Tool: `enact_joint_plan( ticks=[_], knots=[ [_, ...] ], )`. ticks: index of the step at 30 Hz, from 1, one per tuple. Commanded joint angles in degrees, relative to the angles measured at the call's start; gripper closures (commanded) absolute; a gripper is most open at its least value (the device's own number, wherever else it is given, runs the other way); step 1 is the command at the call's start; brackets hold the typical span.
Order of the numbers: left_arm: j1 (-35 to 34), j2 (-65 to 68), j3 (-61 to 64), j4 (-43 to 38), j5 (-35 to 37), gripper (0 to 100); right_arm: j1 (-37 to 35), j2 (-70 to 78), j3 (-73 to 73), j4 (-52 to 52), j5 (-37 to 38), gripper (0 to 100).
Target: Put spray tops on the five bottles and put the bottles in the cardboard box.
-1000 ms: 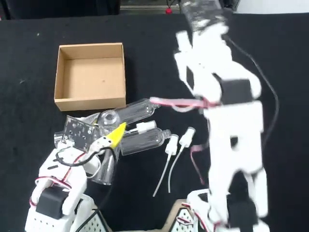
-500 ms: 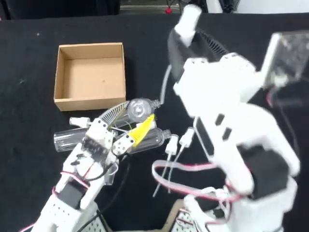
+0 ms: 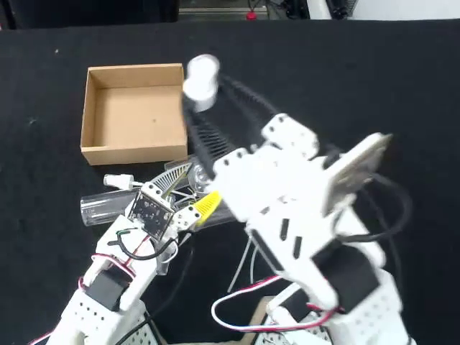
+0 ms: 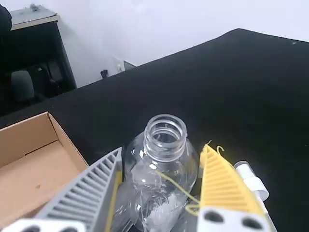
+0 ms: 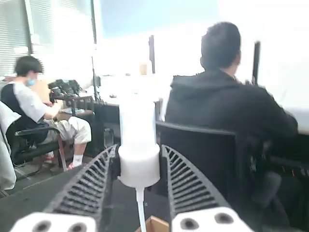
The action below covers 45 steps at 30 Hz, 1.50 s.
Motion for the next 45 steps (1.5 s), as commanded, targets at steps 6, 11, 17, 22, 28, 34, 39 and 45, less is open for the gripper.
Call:
enact_joint_plan(
  ticks=[6,11,17,22,28,34,39,45],
  knots=[
    [-5.14,-0.7,-2.15,0.62,7.56,78,-1.67,-3.21,1.89,-3.6,2.81,98.4],
    [-6.99,-0.7,-7.08,8.53,9.14,77,-1.76,-4.35,2.07,0.35,2.64,98.4],
    [-6.99,-0.7,-8.66,11.43,9.05,77,-1.58,-4.35,12.18,-1.49,2.73,98.4],
    [-6.73,-0.7,-8.66,11.43,9.05,77,-1.41,-4.97,20.53,-17.14,2.55,98.4],
    [-6.73,-0.7,-8.57,11.25,9.05,77,-1.49,-9.19,24.48,-18.29,2.46,98.4],
    [-6.55,-0.7,-8.57,11.25,9.05,77,-1.76,-10.33,26.77,-18.37,2.46,98.4],
    [-6.55,-0.7,-8.57,11.43,9.05,77,-2.02,-10.24,29.14,-20.66,2.37,98.4],
    [-6.55,-0.7,-8.57,11.52,9.05,77,-4.4,-10.24,33.19,-26.2,2.46,98.4]
  ],
)
